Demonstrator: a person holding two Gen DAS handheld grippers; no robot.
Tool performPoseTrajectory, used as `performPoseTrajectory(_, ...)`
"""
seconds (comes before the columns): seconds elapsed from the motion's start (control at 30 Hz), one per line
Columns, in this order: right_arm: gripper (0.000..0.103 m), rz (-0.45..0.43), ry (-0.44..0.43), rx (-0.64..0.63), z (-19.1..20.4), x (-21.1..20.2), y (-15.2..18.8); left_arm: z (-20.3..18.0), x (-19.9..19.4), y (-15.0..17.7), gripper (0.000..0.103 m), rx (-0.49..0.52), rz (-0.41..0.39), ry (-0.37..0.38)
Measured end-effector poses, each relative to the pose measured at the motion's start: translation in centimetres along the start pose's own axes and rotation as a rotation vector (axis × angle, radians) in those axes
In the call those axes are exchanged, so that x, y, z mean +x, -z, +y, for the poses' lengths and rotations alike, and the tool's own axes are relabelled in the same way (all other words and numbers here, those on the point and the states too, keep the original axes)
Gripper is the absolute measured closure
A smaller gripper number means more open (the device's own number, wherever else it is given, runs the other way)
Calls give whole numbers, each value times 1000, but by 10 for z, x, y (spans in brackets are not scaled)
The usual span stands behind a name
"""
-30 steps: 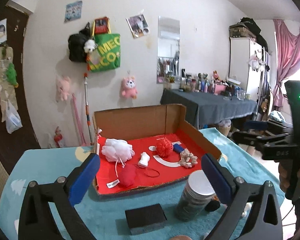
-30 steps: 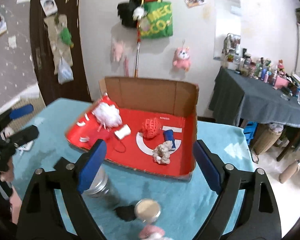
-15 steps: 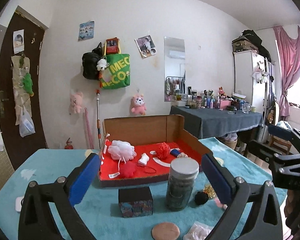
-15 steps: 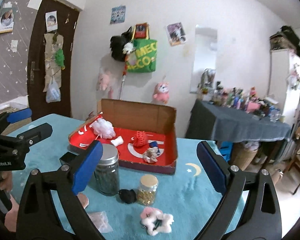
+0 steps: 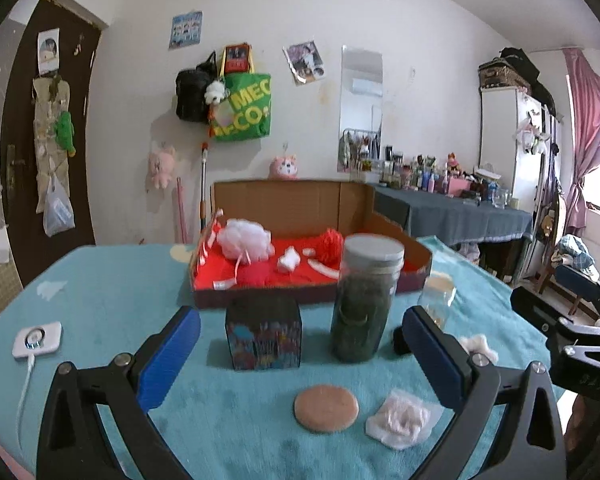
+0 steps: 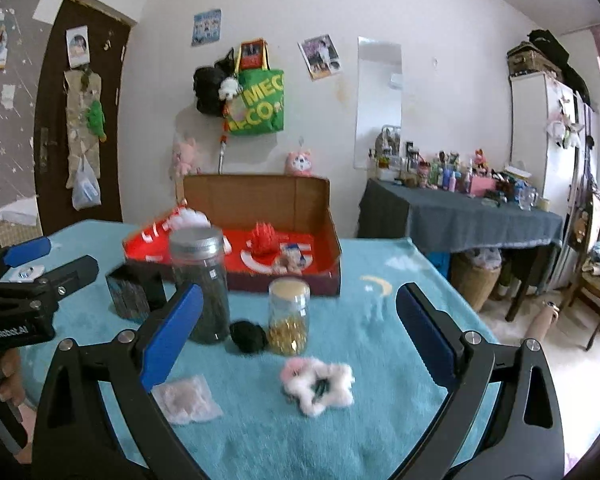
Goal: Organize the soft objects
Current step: 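Withdraw both tools from the box back toward the table items, then grasp the tan round sponge with the left gripper while the right grasps the white fluffy star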
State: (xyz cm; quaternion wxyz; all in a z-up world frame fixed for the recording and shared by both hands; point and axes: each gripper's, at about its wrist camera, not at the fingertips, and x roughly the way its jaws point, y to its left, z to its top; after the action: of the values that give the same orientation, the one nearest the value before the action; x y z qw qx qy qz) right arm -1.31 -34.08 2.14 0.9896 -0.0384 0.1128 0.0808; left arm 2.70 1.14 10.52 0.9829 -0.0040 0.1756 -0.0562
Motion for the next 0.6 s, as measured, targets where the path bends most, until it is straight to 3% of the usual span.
performPoseTrajectory(0.23,4,104,2,5,-2,21,30,3,16,22,0,-7,99,-3)
performPoseTrajectory(0.6,4,222,24,3,-12,52,49,2,49,40,0,-15,240,10)
